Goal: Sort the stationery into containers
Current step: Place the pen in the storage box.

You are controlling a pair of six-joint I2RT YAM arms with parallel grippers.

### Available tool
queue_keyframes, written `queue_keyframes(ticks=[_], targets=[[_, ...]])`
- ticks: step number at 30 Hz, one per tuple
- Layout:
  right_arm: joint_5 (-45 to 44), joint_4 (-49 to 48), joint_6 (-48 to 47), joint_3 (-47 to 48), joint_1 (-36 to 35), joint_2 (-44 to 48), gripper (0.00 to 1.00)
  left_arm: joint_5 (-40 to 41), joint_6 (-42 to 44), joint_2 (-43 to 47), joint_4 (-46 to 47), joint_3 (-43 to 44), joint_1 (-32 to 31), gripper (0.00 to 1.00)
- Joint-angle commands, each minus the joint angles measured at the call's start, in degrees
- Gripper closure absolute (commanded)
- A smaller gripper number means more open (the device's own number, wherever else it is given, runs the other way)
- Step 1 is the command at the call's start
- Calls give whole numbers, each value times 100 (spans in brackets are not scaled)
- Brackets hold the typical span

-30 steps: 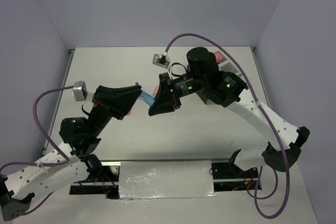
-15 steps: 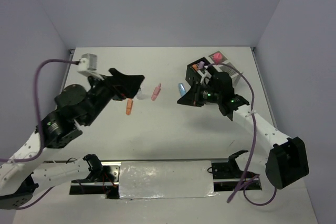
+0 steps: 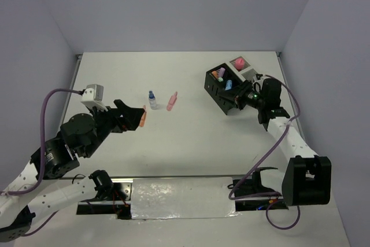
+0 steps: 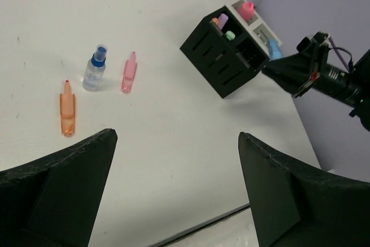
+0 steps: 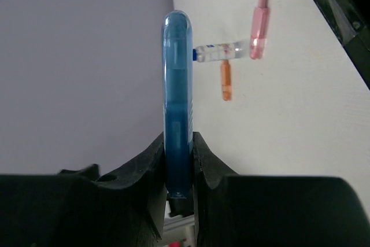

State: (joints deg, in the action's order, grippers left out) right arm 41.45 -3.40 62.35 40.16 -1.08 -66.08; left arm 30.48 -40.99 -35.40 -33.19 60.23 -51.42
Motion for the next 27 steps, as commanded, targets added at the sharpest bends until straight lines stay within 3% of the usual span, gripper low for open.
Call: queue_keyframes(ticks=[1,5,9,14,22,27], targets=[[539,-969,1051,-35,354,-220,100,-95,-76,191,-126,24,0,1],[496,-138,710,395,574,-484,97,-174,-102,305,-267,68,0,1],[390,58,621,344,837,-659,97,-192,-163,446,-416,86,0,1],[759,-372,805,246,987,-1073,96,-174,-155,630,-530,94,0,1],[750,-899,1078,-211,987,-862,90,-51,-146,648,-610,77,0,1],[803,-908,1051,-114,978,-1012,76,-148,-172,569,-601,15,0,1]])
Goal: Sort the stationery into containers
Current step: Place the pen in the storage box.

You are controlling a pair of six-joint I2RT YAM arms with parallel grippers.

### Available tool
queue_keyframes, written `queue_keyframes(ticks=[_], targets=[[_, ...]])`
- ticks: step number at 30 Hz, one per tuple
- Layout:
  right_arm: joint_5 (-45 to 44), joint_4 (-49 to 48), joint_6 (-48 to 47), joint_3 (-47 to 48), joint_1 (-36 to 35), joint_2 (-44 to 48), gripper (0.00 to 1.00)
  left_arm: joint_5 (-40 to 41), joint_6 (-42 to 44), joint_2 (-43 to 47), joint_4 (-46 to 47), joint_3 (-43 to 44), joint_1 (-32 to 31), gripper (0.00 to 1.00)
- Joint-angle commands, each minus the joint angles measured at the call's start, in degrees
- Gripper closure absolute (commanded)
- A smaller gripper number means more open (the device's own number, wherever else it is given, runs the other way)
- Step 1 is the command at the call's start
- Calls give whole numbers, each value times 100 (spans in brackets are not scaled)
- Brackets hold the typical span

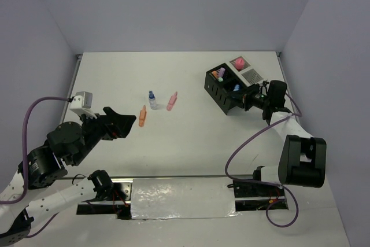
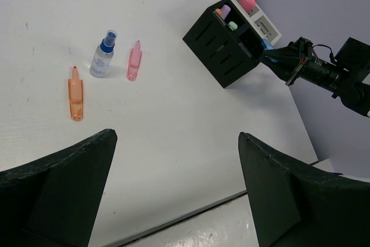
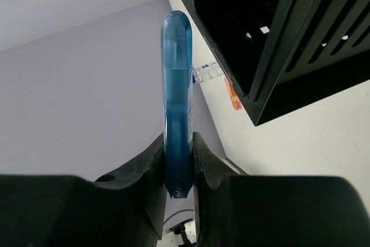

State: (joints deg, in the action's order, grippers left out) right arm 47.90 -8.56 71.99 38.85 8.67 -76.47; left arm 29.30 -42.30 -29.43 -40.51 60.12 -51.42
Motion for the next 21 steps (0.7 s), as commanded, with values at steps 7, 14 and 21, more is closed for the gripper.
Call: queue_keyframes(ticks=[7,14,21], targets=[[237,-453,166,140,3,-79,55,32,-6,-63,114,35,0,1],[220,11,-105,701,-14,-9,44,207,-23,-37,52,-88,0,1],[-1096,2917,-2563,2756,-1197,606,37,629,-410,-606,87,-597,0,1]])
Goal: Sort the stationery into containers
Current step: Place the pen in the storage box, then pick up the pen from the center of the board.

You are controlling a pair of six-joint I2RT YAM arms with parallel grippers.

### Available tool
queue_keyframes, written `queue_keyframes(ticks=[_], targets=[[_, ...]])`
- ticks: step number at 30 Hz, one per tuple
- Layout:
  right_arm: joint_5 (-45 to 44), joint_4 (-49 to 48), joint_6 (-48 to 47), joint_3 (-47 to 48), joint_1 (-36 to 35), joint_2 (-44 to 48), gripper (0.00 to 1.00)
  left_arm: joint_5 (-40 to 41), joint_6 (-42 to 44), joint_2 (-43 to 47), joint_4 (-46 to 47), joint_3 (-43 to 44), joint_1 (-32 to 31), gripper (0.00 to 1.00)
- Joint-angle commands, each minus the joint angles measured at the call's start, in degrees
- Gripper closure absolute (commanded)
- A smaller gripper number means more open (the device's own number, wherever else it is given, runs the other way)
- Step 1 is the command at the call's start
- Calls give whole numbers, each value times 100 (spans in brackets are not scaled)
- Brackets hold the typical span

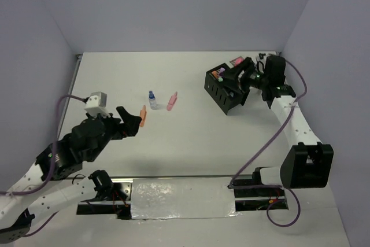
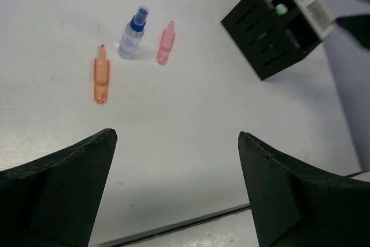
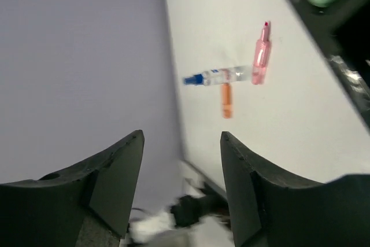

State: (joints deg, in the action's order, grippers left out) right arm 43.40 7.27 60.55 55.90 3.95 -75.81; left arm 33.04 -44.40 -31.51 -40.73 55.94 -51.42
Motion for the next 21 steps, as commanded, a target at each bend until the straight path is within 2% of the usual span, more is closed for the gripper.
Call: queue_keyframes(ticks=[1,2,4,6,10,12,18,21], targets=[[-935,1991,-2111,1472,-981,672,36,326,-253,-565,127,-250,0,1],[-1417,2189,-2362,1555,-1436,769,36,361,-262,-950,135,-268,9,1],[-1728,2349,-2645,1390,-1747,1206,36,431,-358,-1400,118,-286,183,1],[-1878,2088,-2628,1039,-2028,1594,36,178,-306,-2015,301,-434,491,1],[-1835,1901,-2654,239,-2293,2526,35,-1191,87,-3017,1390,-927,2175,1],[-1791,1936,-2794,106,-2346,2833,35,-1283,264,-3493,1909,-980,2355,1],[-1457,2208,-3260,9,-2346,3388,35,-1379,1135,-4776,2648,-629,2575,1],[-1229,2209,-3392,-53,-2354,3546,34,-1519,1407,-5303,2859,-489,2698,6]])
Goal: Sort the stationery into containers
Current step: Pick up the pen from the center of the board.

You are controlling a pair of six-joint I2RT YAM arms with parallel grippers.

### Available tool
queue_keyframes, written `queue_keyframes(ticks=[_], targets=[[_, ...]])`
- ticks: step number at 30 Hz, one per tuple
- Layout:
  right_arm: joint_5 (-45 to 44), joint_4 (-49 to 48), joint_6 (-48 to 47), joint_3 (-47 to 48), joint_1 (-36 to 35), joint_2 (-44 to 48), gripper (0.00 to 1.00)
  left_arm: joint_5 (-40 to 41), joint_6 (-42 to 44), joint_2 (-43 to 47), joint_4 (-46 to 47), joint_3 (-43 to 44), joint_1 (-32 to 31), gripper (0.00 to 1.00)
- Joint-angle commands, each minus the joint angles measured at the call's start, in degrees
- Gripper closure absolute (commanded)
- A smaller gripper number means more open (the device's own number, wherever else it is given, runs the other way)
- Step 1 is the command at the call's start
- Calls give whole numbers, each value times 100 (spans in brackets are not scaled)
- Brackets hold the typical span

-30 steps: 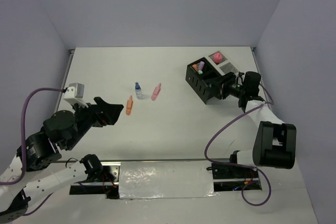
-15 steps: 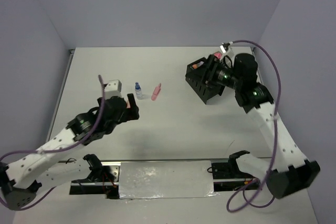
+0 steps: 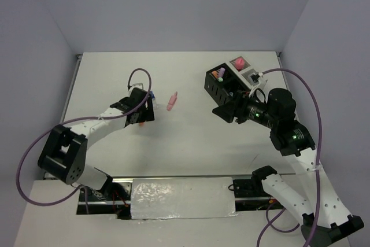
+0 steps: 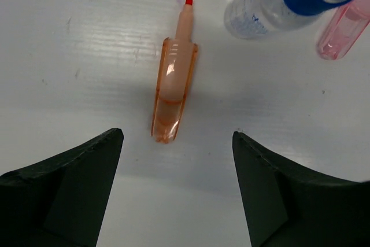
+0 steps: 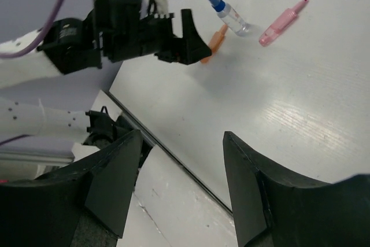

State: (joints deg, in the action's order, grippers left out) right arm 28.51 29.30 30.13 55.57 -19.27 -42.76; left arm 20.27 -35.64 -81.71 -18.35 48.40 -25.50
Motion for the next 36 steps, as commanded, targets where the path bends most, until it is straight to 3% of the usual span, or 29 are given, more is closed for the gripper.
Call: queue_keyframes(ticks=[1,3,8,11,12,14,23,24,27,31,36], targets=[[321,14,-376,-46,-25,268,34,-269,549,-406,648,301,150,13],[409,75,-481,-46,-33,303,34,-243,532,-679,640,371,185,18],[576,111,-605,24,-33,383,33,109,286,-1101,543,363,194,16],[576,111,-596,85,-33,444,33,56,233,-1233,648,293,203,20],[629,76,-579,94,-25,453,33,64,163,-1268,648,275,194,24],[647,50,-543,112,-33,488,33,73,75,-1321,596,179,194,41],[576,164,-543,524,-25,488,32,-128,-488,-908,885,-779,115,67],[568,173,-535,551,-24,488,32,-277,-514,-908,894,-806,115,77],[603,155,-535,543,-42,488,31,-427,-620,-803,851,-885,37,94],[577,-20,-482,157,-25,497,31,-498,-848,99,807,-1069,-315,100],[392,-1021,-228,-950,-86,628,31,-480,-1305,1812,1200,-1438,-1500,100]])
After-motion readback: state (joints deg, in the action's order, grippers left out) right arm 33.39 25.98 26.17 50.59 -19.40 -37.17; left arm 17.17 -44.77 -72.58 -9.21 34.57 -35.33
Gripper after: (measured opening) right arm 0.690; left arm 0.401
